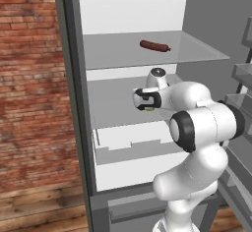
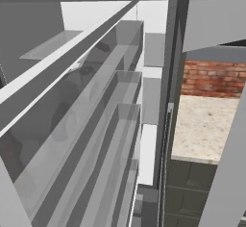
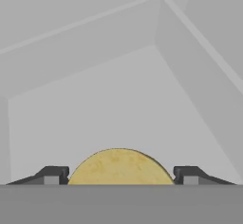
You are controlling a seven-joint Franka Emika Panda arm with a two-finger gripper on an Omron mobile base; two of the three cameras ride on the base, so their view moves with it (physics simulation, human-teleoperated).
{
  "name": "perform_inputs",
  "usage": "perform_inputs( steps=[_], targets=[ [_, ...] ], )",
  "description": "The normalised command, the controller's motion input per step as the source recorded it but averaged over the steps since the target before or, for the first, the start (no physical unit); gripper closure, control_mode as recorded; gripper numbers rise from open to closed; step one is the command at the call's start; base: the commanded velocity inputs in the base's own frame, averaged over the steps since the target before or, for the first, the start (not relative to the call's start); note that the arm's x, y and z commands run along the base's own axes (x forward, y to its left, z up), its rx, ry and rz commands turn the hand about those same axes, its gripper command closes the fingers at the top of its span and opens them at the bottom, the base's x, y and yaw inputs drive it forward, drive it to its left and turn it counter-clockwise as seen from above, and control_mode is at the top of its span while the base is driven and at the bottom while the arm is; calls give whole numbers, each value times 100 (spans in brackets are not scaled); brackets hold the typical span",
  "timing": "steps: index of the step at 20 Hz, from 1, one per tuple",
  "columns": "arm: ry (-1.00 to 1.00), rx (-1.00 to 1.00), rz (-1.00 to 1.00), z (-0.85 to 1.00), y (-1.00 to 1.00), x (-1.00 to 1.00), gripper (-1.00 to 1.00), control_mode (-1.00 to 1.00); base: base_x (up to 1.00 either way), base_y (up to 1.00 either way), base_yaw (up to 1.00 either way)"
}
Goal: Retrieve the sausage and cheese from the fridge and place them on the cutting board on the counter.
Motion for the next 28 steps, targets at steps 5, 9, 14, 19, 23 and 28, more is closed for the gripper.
perform_inputs(
  steps=[5, 9, 14, 19, 23, 28],
  targets=[
    [1, 0, 0, -2, 0, -28, 100, -100, 0, 0, 0],
    [0, 0, 0, 14, 3, -41, 100, -100, 0, 0, 0],
    [0, -2, 0, 43, 0, -51, 100, -100, 0, 0, 0],
    [0, -2, 0, 48, 2, -91, 100, -100, 0, 0, 0],
    [-2, -4, 0, 39, 3, -100, 100, -100, 0, 0, 0],
    [-3, -3, 4, 57, 4, -97, 100, -100, 0, 0, 0]
  ],
)
